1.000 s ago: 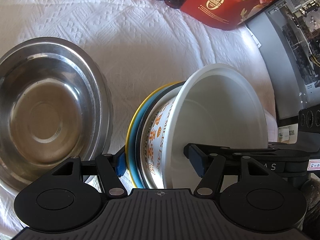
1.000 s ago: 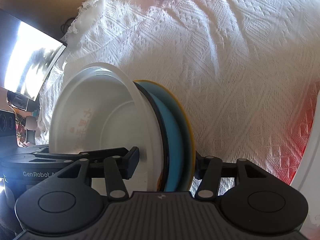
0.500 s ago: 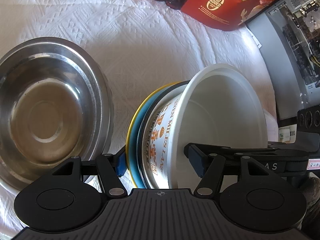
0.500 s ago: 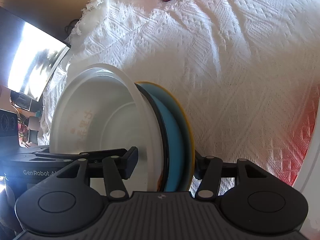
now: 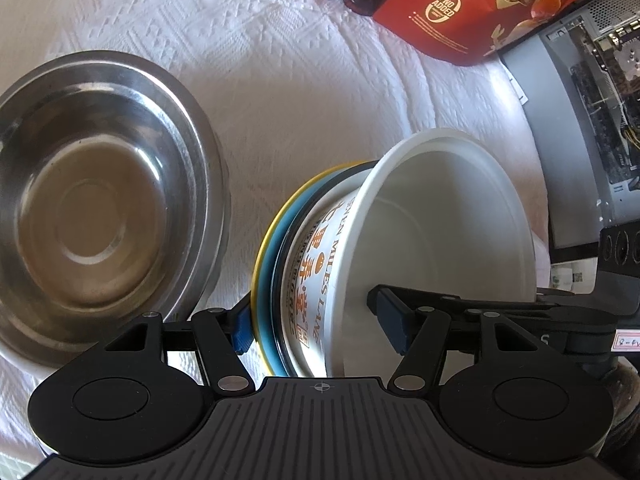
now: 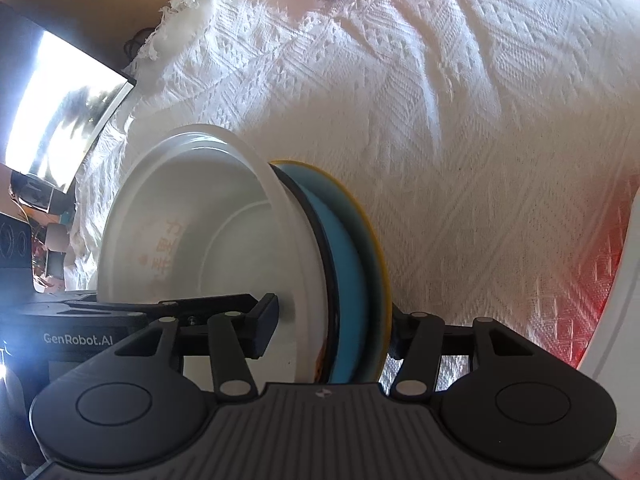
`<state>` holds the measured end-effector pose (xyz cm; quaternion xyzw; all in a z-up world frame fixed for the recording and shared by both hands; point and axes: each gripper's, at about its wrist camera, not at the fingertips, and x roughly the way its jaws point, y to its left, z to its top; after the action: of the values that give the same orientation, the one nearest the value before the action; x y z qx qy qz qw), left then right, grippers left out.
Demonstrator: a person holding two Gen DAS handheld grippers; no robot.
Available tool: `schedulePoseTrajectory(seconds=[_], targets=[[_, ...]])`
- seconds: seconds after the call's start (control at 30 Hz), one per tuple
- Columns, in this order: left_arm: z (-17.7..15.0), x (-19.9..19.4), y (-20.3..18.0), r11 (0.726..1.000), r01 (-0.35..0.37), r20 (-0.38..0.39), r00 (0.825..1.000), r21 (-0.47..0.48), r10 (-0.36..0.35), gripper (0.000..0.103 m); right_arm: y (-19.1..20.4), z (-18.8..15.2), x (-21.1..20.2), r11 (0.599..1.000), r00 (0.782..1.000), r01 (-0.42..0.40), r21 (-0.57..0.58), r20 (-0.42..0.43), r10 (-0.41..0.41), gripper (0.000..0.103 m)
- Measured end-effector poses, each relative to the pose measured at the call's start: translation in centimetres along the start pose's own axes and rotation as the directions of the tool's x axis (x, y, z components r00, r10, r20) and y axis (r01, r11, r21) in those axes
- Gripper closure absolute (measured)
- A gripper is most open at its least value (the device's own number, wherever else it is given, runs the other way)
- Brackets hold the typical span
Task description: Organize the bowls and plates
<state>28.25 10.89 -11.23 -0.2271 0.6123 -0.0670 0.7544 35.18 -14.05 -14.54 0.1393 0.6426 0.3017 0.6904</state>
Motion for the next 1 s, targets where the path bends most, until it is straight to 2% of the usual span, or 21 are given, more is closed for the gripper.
schedulePoseTrajectory(seconds=[0.2, 0.57, 0.77, 0.9, 1.0], targets=[[-0.4, -0.8, -0.5, 1.0, 0.016, 0.012, 1.0, 0.002, -0.016, 0.037, 0.5, 0.0, -0.9, 1.0, 1.0, 0.018, -0.014, 0.015, -0.018, 0.049], [1.0, -5.8, -0.8, 0.998, 0.038, 0.123, 0.991, 0.049, -0.044, 0.037, 4.1, 1.5, -4.5, 0.996, 0.994, 0.036, -0.077, 0.106, -0.028, 0.049], [2.3, -9.9, 2.5, 1.0, 0.01, 0.166, 0.986, 0.01, -0.012, 0.037, 8.8, 3.8, -3.9, 0.987, 0.995, 0.016, -0.159, 0.1, 0.0, 0.048], [2.9, -11.9, 6.0, 0.998, -0.041, 0.185, 0.981, -0.048, 0.049, 0.037, 12.3, 5.4, -1.2, 0.975, 0.998, -0.03, -0.221, 0.048, 0.042, 0.048], [3.1, -12.0, 9.0, 0.991, -0.059, 0.165, 0.983, -0.121, 0.079, 0.037, 14.2, 6.5, 1.7, 0.967, 0.997, -0.07, -0.244, -0.008, 0.071, 0.048]])
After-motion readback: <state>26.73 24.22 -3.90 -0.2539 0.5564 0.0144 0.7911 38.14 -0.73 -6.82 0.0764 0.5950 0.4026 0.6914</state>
